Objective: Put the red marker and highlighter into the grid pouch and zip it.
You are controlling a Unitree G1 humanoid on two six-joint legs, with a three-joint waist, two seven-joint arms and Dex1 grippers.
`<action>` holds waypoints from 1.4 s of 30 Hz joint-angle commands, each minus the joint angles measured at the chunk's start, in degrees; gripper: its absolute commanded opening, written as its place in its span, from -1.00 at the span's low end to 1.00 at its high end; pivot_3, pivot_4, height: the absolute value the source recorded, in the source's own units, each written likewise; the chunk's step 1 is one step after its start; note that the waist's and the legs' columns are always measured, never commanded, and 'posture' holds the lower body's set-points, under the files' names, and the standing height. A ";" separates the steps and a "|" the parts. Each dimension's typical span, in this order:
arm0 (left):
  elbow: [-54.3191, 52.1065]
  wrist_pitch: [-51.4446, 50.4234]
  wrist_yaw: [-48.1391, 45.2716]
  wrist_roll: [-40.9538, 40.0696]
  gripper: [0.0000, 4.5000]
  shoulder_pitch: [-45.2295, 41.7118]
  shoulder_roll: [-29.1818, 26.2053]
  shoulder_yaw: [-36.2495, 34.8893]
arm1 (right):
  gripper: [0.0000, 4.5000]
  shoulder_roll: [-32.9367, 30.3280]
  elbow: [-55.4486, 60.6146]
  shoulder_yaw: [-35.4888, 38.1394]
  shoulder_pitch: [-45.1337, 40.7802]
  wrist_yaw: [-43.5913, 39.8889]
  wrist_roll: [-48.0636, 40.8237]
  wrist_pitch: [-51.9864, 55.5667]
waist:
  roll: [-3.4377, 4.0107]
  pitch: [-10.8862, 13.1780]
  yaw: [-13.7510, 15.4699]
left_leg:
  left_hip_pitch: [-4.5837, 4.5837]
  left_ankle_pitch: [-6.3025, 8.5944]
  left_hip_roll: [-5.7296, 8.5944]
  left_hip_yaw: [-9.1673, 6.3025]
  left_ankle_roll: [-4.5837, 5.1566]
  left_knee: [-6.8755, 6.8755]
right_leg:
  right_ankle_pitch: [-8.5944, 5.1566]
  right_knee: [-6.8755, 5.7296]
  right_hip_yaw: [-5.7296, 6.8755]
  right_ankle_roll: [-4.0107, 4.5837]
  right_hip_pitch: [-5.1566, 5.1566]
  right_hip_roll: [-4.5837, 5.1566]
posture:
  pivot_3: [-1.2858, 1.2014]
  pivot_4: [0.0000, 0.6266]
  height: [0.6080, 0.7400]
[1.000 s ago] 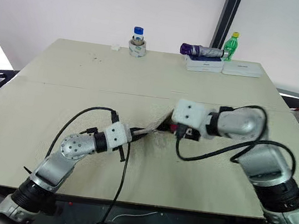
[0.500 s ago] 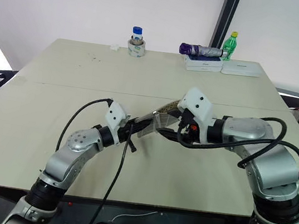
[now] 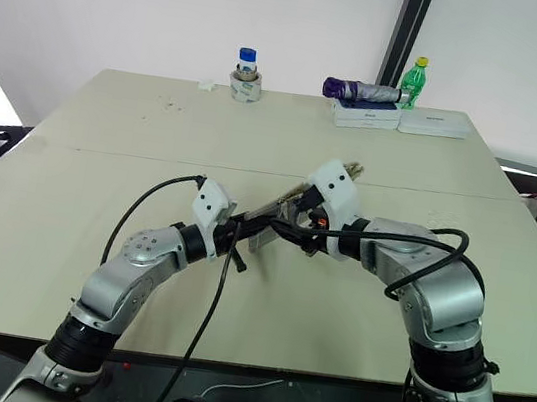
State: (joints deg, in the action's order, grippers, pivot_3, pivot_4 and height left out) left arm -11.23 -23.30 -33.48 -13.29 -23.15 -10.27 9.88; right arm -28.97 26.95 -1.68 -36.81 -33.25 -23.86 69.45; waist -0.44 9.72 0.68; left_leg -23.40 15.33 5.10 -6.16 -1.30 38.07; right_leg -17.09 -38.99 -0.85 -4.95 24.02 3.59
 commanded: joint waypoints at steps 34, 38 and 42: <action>-2.10 8.46 -4.24 0.95 -0.53 5.39 -13.15 -2.04 | -0.42 -18.50 -17.05 -0.79 -1.57 -4.16 10.11 -19.56 | 0.00 0.00 -0.10 | 0.01 0.05 -0.03 0.02 0.09 -0.06 | 0.00 0.01 -0.01 0.00 0.00 -0.01 | 0.03 -0.52 1.00; -4.51 6.72 -5.07 -0.56 0.12 6.71 -15.50 -3.72 | 0.27 -20.91 -16.18 2.84 4.29 -7.22 9.54 -23.23 | 0.00 0.00 0.16 | 0.00 0.18 -0.02 0.02 0.31 -0.05 | 0.00 0.02 -0.01 0.00 0.00 0.00 | 0.03 -0.52 1.00; -8.60 1.78 -7.72 -5.69 0.12 10.64 -19.23 -7.85 | 0.27 -23.73 -15.65 7.20 10.25 -11.90 7.36 -27.37 | 0.01 0.01 0.01 | -0.01 0.19 -0.02 0.03 0.34 -0.05 | 0.00 0.06 -0.01 0.00 -0.01 0.01 | 0.03 -0.52 1.00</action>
State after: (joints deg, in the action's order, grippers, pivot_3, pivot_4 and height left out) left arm -16.22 -20.24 -40.07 -16.43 -13.27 -28.23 4.89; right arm -51.03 9.23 1.67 -27.17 -43.20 -15.20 44.70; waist -0.43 9.73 0.70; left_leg -23.41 15.53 5.07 -6.14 -0.96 38.02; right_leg -17.09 -38.93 -0.86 -4.94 24.02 3.60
